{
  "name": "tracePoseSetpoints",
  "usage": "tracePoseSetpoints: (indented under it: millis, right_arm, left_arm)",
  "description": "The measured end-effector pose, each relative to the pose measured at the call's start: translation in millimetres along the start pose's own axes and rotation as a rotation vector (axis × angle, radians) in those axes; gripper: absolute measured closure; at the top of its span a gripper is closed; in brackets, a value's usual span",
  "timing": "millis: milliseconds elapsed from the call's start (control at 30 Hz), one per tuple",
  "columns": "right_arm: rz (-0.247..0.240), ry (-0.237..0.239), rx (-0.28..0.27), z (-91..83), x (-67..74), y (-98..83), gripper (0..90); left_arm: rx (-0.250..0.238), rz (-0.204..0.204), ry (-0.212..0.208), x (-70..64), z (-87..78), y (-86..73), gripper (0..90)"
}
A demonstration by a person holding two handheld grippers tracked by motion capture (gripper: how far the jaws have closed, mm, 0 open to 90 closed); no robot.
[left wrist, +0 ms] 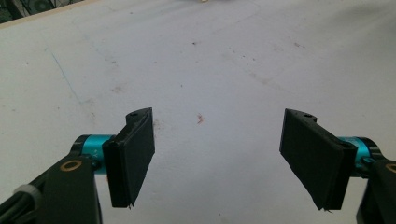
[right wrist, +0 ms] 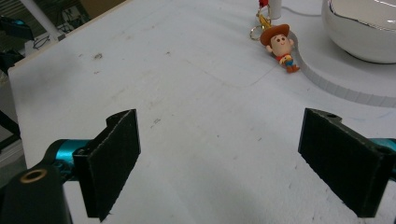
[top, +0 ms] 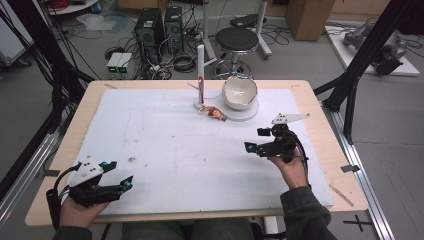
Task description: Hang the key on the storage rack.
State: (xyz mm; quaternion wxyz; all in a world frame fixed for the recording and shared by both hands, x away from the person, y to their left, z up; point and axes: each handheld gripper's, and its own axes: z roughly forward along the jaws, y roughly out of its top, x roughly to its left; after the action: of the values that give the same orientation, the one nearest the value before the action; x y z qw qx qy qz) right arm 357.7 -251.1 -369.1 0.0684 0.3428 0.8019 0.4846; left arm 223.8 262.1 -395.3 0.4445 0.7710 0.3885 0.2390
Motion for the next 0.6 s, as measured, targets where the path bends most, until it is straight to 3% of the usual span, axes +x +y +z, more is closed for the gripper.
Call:
tracePoseSetpoints:
  millis: [600]
  right_arm:
    - [0.0, -0.016, -0.003, -11.5, 2.8, -16.1, 11.6]
  left_arm:
    - [0.01, -0.003, -0.006, 0.6, 0.8, -1.1, 26.8]
